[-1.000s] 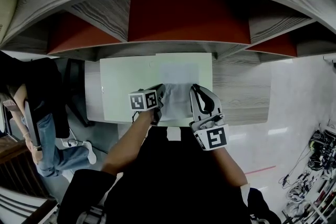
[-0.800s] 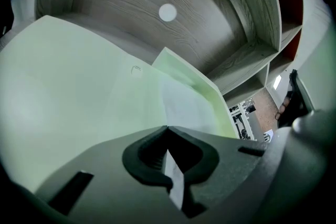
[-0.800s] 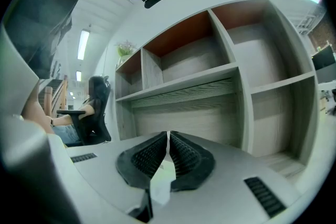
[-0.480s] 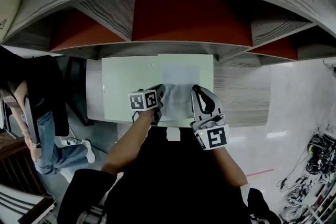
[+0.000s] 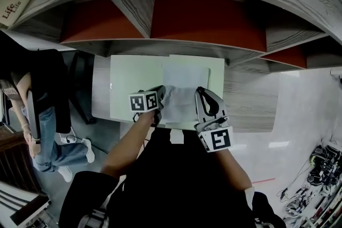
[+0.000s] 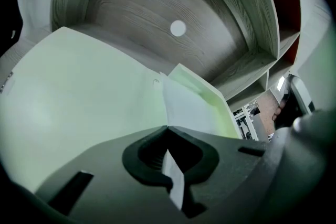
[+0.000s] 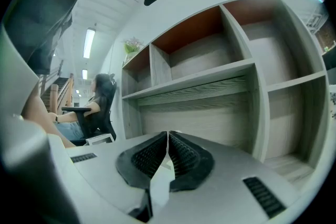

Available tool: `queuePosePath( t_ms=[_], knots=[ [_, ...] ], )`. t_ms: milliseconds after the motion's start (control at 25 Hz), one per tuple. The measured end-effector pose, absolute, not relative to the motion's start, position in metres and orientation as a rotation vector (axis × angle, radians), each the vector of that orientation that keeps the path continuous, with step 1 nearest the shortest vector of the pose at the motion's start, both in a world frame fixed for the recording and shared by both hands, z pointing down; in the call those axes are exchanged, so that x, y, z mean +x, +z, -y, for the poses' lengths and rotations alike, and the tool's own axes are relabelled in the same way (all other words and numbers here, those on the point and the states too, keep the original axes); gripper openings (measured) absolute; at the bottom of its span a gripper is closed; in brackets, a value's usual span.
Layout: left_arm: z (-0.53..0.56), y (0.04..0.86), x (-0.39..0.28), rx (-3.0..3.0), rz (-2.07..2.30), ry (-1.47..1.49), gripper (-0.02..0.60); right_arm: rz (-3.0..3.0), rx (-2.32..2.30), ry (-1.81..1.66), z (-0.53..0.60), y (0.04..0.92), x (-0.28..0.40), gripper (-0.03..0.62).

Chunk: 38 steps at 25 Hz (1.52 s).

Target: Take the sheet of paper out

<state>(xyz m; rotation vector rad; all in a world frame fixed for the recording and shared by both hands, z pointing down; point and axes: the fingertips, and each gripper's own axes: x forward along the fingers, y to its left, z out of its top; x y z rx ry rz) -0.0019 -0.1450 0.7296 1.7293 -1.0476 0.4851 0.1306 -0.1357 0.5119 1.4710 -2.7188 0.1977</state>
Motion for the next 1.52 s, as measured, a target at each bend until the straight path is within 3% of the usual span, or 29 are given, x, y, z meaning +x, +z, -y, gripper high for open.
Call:
queuePosePath(
  t_ms=[1000, 1520],
  knots=[
    [0.148, 0.700, -0.144, 1.756, 1.255, 0.483, 0.006, 2.796, 1.240, 0.154, 0.125, 0.511, 0.034, 0.025],
    [0.135, 0.666, -0.179, 1.834, 1.399, 0.475, 0.006, 2.826, 1.169, 0.152, 0.121, 0.510, 0.005, 0.025]
  ],
)
